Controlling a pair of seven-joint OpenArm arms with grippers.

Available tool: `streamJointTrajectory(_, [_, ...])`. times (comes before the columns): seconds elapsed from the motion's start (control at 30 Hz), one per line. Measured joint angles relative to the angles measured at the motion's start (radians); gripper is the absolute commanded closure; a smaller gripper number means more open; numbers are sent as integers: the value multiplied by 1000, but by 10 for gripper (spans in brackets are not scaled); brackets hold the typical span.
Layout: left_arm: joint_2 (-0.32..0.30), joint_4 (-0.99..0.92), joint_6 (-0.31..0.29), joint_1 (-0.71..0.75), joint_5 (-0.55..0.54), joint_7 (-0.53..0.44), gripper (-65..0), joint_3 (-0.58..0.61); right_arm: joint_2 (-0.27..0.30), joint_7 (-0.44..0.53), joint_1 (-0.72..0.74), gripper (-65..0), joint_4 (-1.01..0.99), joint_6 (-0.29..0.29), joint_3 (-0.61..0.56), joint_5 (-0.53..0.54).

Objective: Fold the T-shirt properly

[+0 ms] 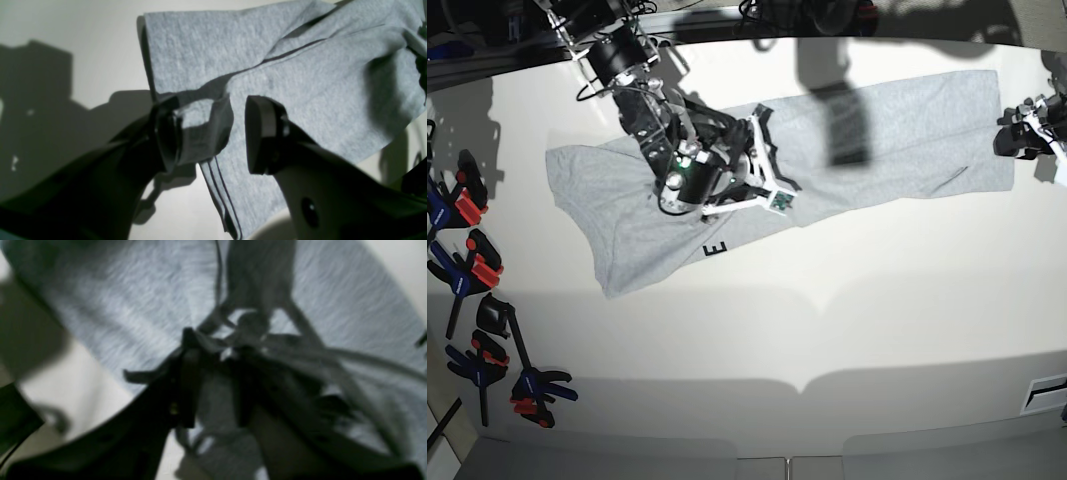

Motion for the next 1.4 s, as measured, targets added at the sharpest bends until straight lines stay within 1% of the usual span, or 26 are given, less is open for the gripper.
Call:
streamJointTrajectory(0.07, [0,0,0,0,0,0,-289,0,23,-31,0,-213,23,-3,0,61])
streamJointTrajectory(0.1, [0,0,0,0,0,0,-289,0,34,-29,0,-213,42,-3,0,86])
streamJointTrajectory(0.2, [0,0,0,0,0,0,-289,0,64,-29,0,-212,100,3,2,103])
streamJointTrajectory(0.27, [0,0,0,0,0,0,-289,0,81,-5,0,-212,128,26,23,104])
streamJointTrajectory(0.33, [0,0,0,0,0,0,-290,0,86,-3,8,-212,144,51,61,105])
streamJointTrajectory(0.4, [0,0,0,0,-1,-1,-290,0,86,1,24,-212,145,69,100,65])
streamJointTrajectory(0.47, [0,0,0,0,0,-1,-290,0,100,19,41,-212,145,69,124,53])
streamJointTrajectory(0.6, [0,0,0,0,0,-23,-289,0,131,31,64,-212,142,70,124,52])
streamJointTrajectory(0.7, [0,0,0,0,0,-23,-290,0,156,36,67,-212,113,82,124,54])
streamJointTrajectory(0.87, [0,0,0,0,0,-23,-290,0,190,45,90,-212,85,82,124,55])
streamJointTrajectory(0.93, [0,0,0,0,0,-23,-290,0,191,70,103,-212,80,85,124,54])
streamJointTrajectory(0.97, [0,0,0,0,0,-23,-290,0,189,101,106,-212,74,107,124,53])
streamJointTrajectory(1.07, [0,0,0,0,0,-23,-290,0,182,179,108,-212,42,108,121,56])
streamJointTrajectory(1.27, [0,0,0,0,0,-23,-290,0,189,174,106,-212,16,108,120,53])
streamJointTrajectory(1.4, [0,0,0,0,0,-23,-290,0,188,179,106,-212,16,108,120,86])
